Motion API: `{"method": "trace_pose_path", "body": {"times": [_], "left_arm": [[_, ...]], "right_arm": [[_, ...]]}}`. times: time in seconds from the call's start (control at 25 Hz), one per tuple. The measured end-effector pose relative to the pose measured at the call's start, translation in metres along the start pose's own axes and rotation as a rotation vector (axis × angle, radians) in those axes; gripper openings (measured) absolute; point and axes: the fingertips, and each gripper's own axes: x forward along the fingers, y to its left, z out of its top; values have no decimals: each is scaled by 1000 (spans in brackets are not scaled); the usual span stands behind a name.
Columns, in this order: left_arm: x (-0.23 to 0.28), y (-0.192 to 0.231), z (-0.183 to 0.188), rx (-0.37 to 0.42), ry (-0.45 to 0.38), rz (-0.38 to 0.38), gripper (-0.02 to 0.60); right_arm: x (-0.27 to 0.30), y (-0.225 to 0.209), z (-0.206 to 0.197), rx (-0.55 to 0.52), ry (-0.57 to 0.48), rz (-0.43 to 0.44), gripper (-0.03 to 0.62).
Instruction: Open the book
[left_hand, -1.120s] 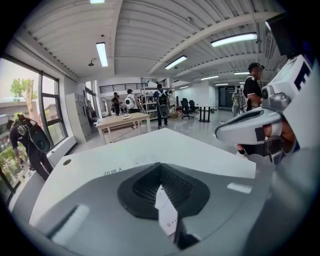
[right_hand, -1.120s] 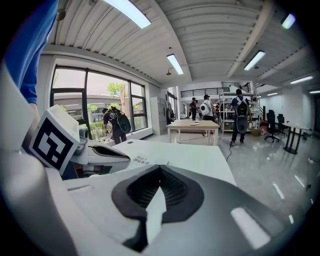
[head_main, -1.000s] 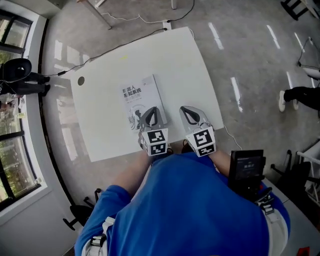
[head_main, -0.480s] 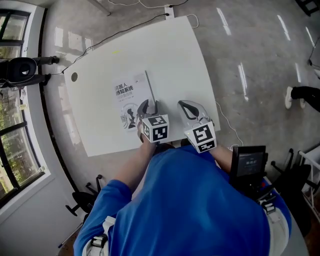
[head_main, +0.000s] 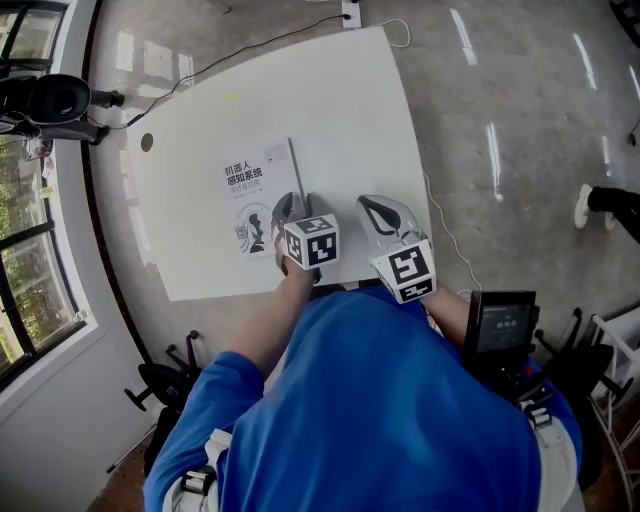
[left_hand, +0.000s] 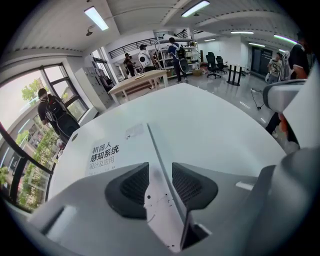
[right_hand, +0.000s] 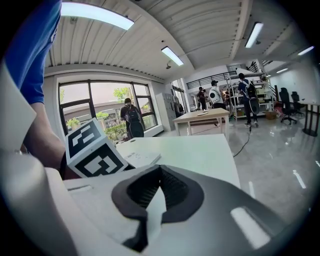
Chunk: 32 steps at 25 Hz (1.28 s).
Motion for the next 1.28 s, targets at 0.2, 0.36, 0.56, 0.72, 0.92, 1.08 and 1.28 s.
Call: {"method": "trace_pose_path", "body": {"times": [0.2,0.36,0.56,0.72,0.92,1.08,1.28], "left_arm": [[14,3,-1,-14,38,49,117],[8,6,-5,-20,42,53,117],[1,9,-4,-25,36,44,117],[-6,11,-1,-25,20,35,117],[-17,12,7,-26,-3,16,62],[-23,13,11,-27,-19,8,31],[-27,16,16,-31,-30,-5,17]], "right_arm": [[6,-14,0,9,1,15,3],[5,-12,0,6,2,20,3],[7,-10,5,5,-6,30,3],[8,-7,5,4,-7,38,3],[10,-2,7,2,-11,55,3],[11,2,9,-1,-16,67,3],[12,5,10,-9,-18,76,3]]}}
